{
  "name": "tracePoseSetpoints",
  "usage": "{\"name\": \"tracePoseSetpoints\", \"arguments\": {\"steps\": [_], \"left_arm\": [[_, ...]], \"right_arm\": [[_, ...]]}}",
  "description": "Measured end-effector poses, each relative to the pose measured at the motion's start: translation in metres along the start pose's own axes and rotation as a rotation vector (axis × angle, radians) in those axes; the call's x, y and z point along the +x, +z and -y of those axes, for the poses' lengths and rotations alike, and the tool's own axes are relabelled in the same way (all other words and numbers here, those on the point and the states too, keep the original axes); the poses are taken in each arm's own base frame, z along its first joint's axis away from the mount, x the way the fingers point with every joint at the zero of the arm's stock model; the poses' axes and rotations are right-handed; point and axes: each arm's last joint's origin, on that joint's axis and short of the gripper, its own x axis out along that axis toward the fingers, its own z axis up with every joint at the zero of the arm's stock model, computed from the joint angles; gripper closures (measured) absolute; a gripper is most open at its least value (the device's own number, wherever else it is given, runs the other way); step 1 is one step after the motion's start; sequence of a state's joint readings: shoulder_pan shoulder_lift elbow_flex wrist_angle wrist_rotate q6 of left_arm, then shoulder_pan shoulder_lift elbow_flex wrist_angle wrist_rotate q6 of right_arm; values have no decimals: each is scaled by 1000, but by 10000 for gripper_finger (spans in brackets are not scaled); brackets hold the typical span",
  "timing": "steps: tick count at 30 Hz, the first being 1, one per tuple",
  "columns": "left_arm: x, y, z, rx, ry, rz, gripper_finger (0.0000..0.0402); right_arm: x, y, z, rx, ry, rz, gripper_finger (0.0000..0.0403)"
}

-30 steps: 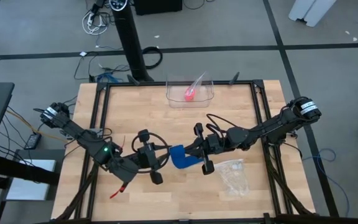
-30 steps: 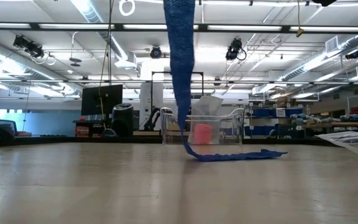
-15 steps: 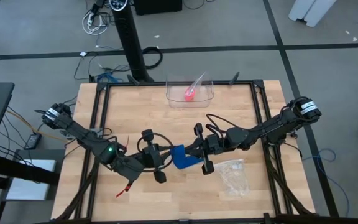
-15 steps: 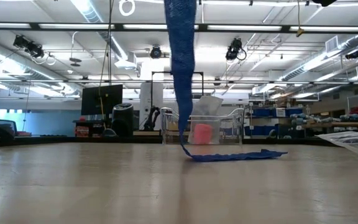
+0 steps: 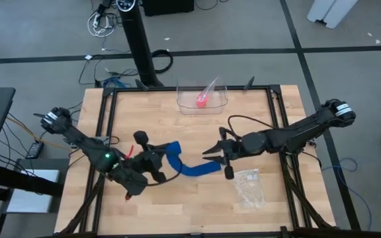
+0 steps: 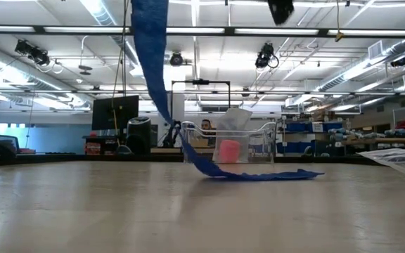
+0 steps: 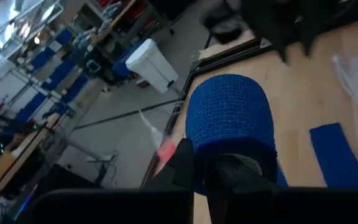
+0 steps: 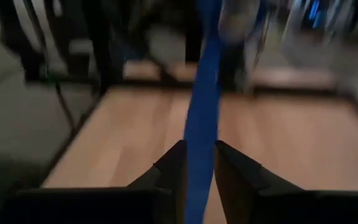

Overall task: Roll bandage
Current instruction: Roll the blue bandage

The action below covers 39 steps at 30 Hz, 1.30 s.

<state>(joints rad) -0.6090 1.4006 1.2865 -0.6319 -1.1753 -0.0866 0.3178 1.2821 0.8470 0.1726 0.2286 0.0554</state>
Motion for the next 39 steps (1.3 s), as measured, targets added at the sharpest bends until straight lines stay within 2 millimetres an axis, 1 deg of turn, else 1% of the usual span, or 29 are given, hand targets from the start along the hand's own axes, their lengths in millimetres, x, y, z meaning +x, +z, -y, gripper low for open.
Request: {"name": "tracePoseSetpoints", "arguments": {"steps": [2, 4, 6, 9, 11, 15, 17, 19, 23, 27, 31, 37, 39], "left_arm": [[-3, -2, -6, -30, -14, -11, 383], [-4, -6, -10, -65, -22, -12, 383], [-4, -15, -11, -96, -26, -16, 383], [-2, -33, -6, -124, -41, -23, 383], [0, -45, -4, -134, -50, -21, 383], [4, -69, -5, -192, -56, -18, 383], [6, -81, -6, -221, -68, -16, 383], [6, -89, -7, -257, -77, 1, 383], [7, -102, -7, -260, -96, 11, 383], [7, -107, -7, -258, -98, 12, 383], [7, -108, -6, -255, -110, 9, 383], [7, -108, -6, -256, -111, 10, 383], [7, -108, -6, -257, -110, 10, 383]], "right_arm": [[3, -17, 0, 43, 27, -101, 317], [9, -39, 1, 98, 63, -195, 316], [15, -62, 1, 142, 77, -276, 317], [22, -92, 2, 180, 47, -379, 318], [25, -107, 4, 208, 25, -434, 316], [28, -125, 9, 266, -44, -538, 311], [27, -131, 13, 267, -103, -578, 310], [25, -134, 14, 222, -120, -613, 309], [20, -135, 4, -33, -52, -645, 310], [13, -139, -10, -265, 12, -680, 310], [11, -144, -20, -382, 32, -698, 310], [17, -158, -24, -532, 39, -739, 310], [20, -161, -26, -582, 16, -737, 310]]}}
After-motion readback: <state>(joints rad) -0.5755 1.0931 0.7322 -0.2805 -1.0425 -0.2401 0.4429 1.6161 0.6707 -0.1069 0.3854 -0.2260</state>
